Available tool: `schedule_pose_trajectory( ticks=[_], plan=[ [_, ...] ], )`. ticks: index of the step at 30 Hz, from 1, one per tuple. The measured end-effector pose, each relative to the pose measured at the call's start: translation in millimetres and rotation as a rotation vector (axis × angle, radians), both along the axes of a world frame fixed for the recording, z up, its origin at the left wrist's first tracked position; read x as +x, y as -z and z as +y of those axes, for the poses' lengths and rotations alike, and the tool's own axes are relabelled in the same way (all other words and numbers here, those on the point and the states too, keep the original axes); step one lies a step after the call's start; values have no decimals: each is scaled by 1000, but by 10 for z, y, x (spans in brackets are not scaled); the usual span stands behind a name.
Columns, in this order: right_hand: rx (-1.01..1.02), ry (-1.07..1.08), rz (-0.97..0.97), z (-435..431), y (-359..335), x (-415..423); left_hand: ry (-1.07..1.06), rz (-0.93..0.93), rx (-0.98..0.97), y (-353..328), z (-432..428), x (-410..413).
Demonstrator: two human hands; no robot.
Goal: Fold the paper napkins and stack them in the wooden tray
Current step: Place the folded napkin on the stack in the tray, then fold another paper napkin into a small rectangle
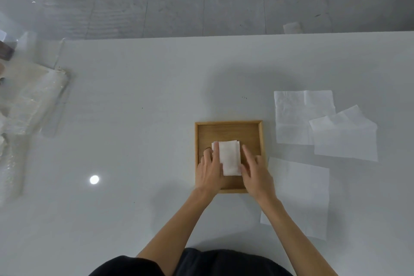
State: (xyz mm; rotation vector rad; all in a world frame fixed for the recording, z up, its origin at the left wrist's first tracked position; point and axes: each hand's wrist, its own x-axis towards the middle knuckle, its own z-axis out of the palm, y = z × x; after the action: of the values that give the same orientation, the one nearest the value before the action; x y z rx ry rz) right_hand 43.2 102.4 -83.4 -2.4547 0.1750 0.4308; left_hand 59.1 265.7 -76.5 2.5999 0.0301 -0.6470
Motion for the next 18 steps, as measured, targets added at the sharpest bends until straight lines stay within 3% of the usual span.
schedule_pose_trajectory(
  ticks=[3,5,8,11,14,18],
  plan=[
    [23,335,-134,-381,-141,-308,74,-124,-41,-104,-272,31],
    [74,622,-79,-662,-190,-586,217,-146,-114,-165,-573,75],
    [197,1046,205,-1022,-125,-1053,452,-172,-155,-159,-1086,149],
    [575,1461,547,-1164,-36,-1425,614,-189,-85,-93,-1554,241],
    [698,1598,670,-1115,22,-1612,701,-163,26,-1,-1911,337],
    [744,1551,629,-1010,124,-1552,754,-105,177,116,-2181,407]
  ],
)
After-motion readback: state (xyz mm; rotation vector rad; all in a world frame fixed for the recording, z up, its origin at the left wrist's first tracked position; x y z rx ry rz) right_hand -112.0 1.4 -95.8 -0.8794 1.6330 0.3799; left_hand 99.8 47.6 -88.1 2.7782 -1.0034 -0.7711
